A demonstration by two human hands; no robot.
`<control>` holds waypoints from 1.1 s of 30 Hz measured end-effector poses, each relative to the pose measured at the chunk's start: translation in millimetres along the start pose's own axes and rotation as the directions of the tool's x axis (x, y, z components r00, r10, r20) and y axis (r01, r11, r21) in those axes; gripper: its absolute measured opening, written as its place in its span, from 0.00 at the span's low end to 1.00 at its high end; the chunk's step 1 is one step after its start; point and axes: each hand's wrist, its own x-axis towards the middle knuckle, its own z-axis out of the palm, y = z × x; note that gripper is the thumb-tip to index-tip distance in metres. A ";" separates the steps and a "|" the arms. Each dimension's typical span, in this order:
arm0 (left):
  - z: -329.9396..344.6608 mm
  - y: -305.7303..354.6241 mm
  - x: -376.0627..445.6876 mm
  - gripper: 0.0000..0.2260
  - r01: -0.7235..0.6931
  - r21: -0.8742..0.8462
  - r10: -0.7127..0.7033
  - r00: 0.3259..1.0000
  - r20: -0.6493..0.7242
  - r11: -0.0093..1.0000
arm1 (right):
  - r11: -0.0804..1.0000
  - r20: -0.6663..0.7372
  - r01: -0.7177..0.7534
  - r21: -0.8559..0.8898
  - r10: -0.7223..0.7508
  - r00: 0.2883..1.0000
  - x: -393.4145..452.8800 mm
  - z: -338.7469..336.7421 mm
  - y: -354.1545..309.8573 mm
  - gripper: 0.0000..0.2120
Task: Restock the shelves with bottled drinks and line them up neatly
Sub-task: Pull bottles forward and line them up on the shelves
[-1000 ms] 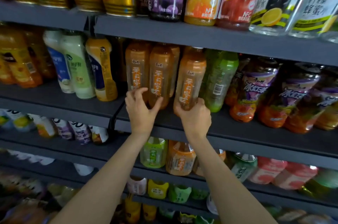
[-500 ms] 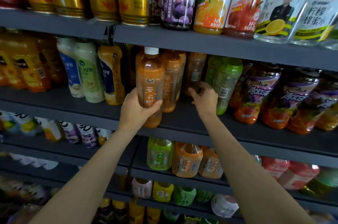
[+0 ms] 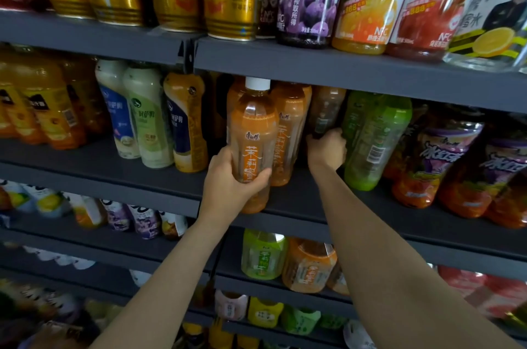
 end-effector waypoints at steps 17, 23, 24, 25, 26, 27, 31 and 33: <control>-1.2 3.9 -0.2 0.22 0.036 -0.014 -0.036 0.999 0.018 0.999 | 0.997 0.045 -0.027 0.072 0.024 0.999 -9.6 -2.4 -2.1 0.26; -0.9 4.2 -0.7 0.24 0.046 -0.019 -0.046 0.999 0.026 0.999 | 0.995 -0.005 0.042 -0.088 -0.042 0.999 -37.0 -18.6 16.4 0.35; -1.0 4.7 -1.1 0.26 0.050 -0.018 -0.049 0.998 0.027 0.999 | 0.993 -0.010 0.059 -0.100 -0.061 0.998 -40.3 -20.3 19.2 0.36; -1.1 5.2 -1.3 0.28 0.053 -0.018 -0.052 0.998 0.026 0.998 | 0.991 -0.012 0.084 -0.102 -0.086 0.996 -43.2 -21.8 21.9 0.36; -1.1 6.0 -1.5 0.30 0.055 -0.016 -0.055 0.998 0.027 0.998 | 0.989 -0.013 0.115 -0.094 -0.117 0.993 -45.4 -23.1 24.9 0.35; -1.1 6.3 -1.4 0.32 0.057 -0.014 -0.057 0.998 0.026 0.998 | 0.986 -0.009 0.147 -0.075 -0.148 0.989 -47.0 -24.1 28.0 0.33; -1.1 7.8 -2.3 0.27 0.069 -0.024 -0.069 0.997 0.034 0.997 | 0.981 0.035 0.174 0.085 -0.178 0.983 -52.3 -22.6 39.9 0.27; -1.2 8.1 -2.0 0.23 0.073 -0.021 -0.072 0.997 0.030 0.997 | 0.978 0.044 0.129 0.161 -0.138 0.989 -54.0 -18.5 39.1 0.25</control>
